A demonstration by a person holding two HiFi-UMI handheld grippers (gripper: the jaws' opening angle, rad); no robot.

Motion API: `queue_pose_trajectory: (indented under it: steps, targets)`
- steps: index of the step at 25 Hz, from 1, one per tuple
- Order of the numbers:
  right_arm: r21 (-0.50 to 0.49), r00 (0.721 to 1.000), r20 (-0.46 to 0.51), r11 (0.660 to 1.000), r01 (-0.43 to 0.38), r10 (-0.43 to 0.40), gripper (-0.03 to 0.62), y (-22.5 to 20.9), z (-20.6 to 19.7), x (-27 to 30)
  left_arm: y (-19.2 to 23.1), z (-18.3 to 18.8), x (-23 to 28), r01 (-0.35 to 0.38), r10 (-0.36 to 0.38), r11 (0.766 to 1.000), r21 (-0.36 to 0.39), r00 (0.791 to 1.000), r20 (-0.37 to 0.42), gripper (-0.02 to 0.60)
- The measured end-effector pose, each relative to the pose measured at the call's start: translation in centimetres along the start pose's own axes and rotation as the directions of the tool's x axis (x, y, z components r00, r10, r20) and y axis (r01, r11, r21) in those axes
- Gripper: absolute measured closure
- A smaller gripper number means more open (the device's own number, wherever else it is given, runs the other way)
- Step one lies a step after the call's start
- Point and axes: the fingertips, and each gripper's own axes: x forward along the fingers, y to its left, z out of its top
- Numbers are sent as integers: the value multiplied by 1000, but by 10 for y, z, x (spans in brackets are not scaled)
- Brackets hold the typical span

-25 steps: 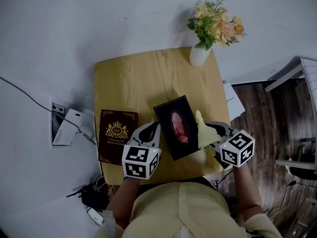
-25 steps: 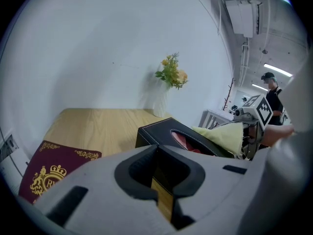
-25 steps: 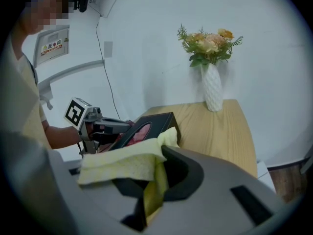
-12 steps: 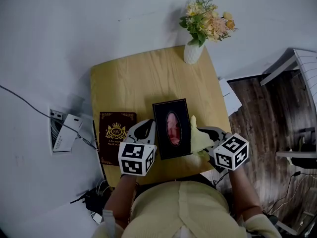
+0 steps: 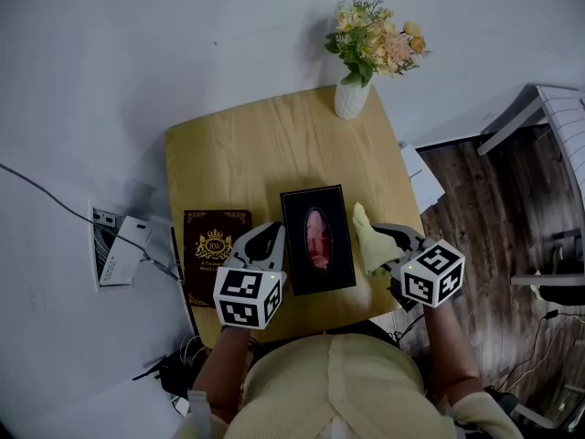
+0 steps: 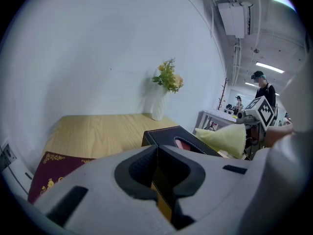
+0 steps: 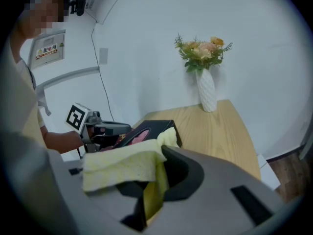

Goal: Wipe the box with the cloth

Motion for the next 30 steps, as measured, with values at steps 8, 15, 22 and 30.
queue_pose_trajectory:
  steps: [8, 15, 22, 30]
  targets:
    - [0, 996, 51, 998, 69, -69, 554, -34, 28, 25, 8, -2, -8, -62, 62, 998, -28, 998, -1, 558]
    - [-14, 999, 34, 1000, 26, -26, 554, -34, 37, 55, 11, -7, -11, -106, 105, 993, -57, 994, -6, 558]
    - [8, 1000, -11, 1000, -8, 8, 554, -34, 21, 63, 11, -9, -12, -125, 125, 989, -76, 992, 0, 558]
    - [34, 997, -80, 999, -11, 14, 554, -29, -5, 63, 6, -12, -10, -111, 111, 991, -72, 994, -10, 558]
